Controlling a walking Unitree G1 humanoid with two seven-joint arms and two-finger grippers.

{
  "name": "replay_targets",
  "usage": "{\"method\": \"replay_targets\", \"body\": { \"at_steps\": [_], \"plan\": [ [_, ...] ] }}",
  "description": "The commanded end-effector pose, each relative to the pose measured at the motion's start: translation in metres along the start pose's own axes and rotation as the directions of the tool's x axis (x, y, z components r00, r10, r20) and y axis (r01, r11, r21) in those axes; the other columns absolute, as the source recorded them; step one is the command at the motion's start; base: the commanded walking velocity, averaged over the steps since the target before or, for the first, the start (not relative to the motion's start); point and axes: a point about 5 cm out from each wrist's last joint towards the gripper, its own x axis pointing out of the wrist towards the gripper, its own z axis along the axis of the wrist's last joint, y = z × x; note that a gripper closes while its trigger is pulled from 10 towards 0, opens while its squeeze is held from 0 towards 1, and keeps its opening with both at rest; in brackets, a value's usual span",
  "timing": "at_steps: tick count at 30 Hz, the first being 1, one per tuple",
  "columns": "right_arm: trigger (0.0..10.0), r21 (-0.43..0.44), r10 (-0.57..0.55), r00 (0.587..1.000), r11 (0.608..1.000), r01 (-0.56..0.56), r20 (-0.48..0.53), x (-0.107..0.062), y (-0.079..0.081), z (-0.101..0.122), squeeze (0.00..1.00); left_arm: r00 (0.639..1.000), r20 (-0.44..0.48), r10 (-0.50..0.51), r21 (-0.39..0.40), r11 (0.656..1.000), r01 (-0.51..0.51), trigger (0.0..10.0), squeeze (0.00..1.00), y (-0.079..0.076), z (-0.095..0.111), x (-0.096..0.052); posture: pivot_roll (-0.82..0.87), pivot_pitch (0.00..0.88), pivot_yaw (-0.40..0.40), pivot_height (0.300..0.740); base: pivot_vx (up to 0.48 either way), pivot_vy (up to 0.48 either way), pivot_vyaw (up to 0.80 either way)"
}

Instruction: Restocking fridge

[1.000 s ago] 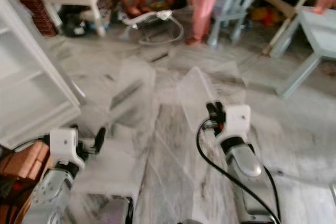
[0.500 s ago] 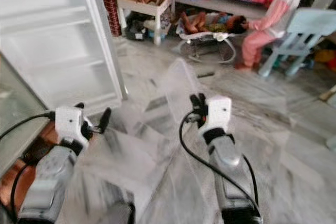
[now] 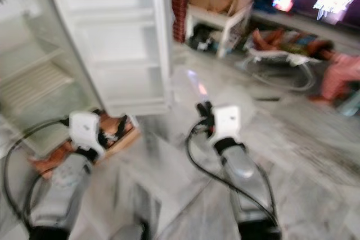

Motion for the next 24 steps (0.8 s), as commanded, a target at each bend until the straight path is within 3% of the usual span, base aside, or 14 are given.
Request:
{"method": "replay_targets", "body": {
  "at_steps": [1,4,10,17,24],
  "plan": [
    [10.0,0.006,0.029,0.999,1.000,-0.029,0.014,0.004,0.006,0.004,0.00,1.000,-0.015,0.020,-0.005,1.000,-0.020,10.0,0.00,0.004,-0.003,-0.002,0.12,0.045,-0.045,0.740,0.000,0.000,0.76],
    [10.0,0.014,0.036,0.999,0.999,-0.036,0.012,0.003,0.006,0.003,0.00,1.000,-0.020,0.002,-0.006,1.000,-0.002,10.0,0.00,-0.005,-0.007,-0.006,0.12,0.047,-0.059,0.740,0.000,0.000,0.76],
    [10.0,0.028,0.050,0.999,0.998,-0.050,-0.011,0.002,0.007,-0.001,0.00,0.997,-0.046,0.065,-0.022,0.998,-0.066,10.0,0.00,-0.006,-0.013,-0.006,0.12,0.056,-0.074,0.740,0.000,0.000,0.76],
    [10.0,0.020,0.070,0.997,0.997,-0.070,-0.018,0.004,0.004,-0.001,0.00,0.997,-0.037,0.067,-0.022,0.997,-0.068,10.0,0.00,-0.009,-0.012,-0.009,0.13,0.063,-0.087,0.740,0.000,0.000,0.76],
    [10.0,0.026,0.063,0.998,0.998,-0.063,-0.002,0.007,0.003,0.003,0.00,0.997,-0.032,0.075,-0.039,0.996,-0.076,10.0,0.00,-0.008,-0.010,-0.011,0.12,0.081,-0.066,0.740,0.328,0.000,0.76]
  ]
}}
